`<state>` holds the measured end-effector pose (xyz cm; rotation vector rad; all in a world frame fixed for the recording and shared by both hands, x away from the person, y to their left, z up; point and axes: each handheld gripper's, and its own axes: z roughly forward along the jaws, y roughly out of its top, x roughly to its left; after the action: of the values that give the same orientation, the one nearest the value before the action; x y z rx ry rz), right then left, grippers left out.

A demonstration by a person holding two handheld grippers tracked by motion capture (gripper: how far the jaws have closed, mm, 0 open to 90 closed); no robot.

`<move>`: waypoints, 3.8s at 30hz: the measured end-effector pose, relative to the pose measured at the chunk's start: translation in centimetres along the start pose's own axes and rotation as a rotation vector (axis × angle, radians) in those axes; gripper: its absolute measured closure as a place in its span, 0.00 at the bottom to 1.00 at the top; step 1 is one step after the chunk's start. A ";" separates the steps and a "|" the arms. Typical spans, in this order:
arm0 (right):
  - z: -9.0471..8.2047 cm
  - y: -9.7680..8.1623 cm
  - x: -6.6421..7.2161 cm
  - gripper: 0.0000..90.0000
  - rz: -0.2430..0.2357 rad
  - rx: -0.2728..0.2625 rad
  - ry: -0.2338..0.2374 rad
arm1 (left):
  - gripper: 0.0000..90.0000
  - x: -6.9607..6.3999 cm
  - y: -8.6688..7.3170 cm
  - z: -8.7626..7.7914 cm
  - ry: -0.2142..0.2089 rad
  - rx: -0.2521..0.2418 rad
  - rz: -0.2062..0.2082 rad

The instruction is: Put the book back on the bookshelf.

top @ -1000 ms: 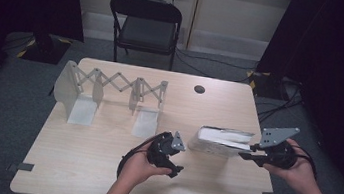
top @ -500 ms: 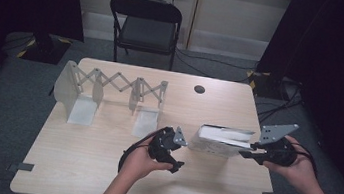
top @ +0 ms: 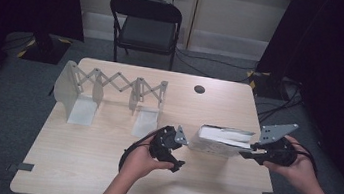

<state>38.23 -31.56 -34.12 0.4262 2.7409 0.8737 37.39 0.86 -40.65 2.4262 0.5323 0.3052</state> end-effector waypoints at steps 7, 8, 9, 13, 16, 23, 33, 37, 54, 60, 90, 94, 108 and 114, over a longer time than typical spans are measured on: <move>-0.1 0.1 0.6 0.84 -0.025 0.012 -0.006 | 0.22 -0.1 0.2 -0.6 0.009 -0.005 0.002; -0.2 0.1 0.8 0.84 -0.028 0.018 0.001 | 0.22 -0.1 0.3 -0.7 0.009 -0.006 0.005; -0.3 0.0 0.9 0.84 -0.030 0.015 0.003 | 0.22 -0.1 0.3 -0.7 0.009 -0.006 0.005; -0.8 -0.3 1.1 0.84 -0.031 0.015 0.016 | 0.22 -0.4 0.5 -0.6 0.006 -0.004 0.017; -1.1 -0.7 1.4 0.84 -0.028 0.013 0.017 | 0.22 -0.7 0.7 -0.5 0.006 0.000 0.016; -1.4 -0.9 1.3 0.84 -0.021 0.018 0.015 | 0.21 -0.8 1.5 -0.5 -0.002 0.003 0.036; -1.3 -0.9 0.3 0.84 0.011 0.003 0.023 | 0.19 -0.1 3.8 -0.5 -0.008 -0.014 0.071; -1.3 -0.9 0.2 0.84 0.015 0.002 0.020 | 0.19 0.1 4.7 -0.3 -0.006 -0.014 0.081; -1.6 -1.2 -0.4 0.83 0.050 -0.013 0.015 | 0.19 0.2 7.7 0.5 -0.052 -0.005 0.122; -1.5 -1.3 -0.6 0.84 0.066 -0.024 0.013 | 0.19 0.3 8.5 1.0 -0.056 -0.008 0.110; -0.8 -2.4 -1.4 0.51 0.179 -0.033 -0.041 | 0.55 -1.3 9.9 0.3 -0.070 0.005 0.121; -0.5 -2.7 -1.5 0.44 0.206 -0.033 -0.040 | 0.56 -1.7 10.2 0.2 -0.052 0.030 0.135; 0.2 -3.1 -1.2 0.33 0.229 -0.061 -0.047 | 0.58 -1.6 8.6 -1.7 -0.054 0.097 0.063; 1.2 -3.1 -0.8 0.31 0.235 -0.062 -0.037 | 0.58 -1.4 7.8 -2.4 -0.058 0.101 0.034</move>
<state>38.74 -33.60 -36.80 0.7554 2.6592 0.9917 37.60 -4.09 -34.03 2.5356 0.4918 0.2262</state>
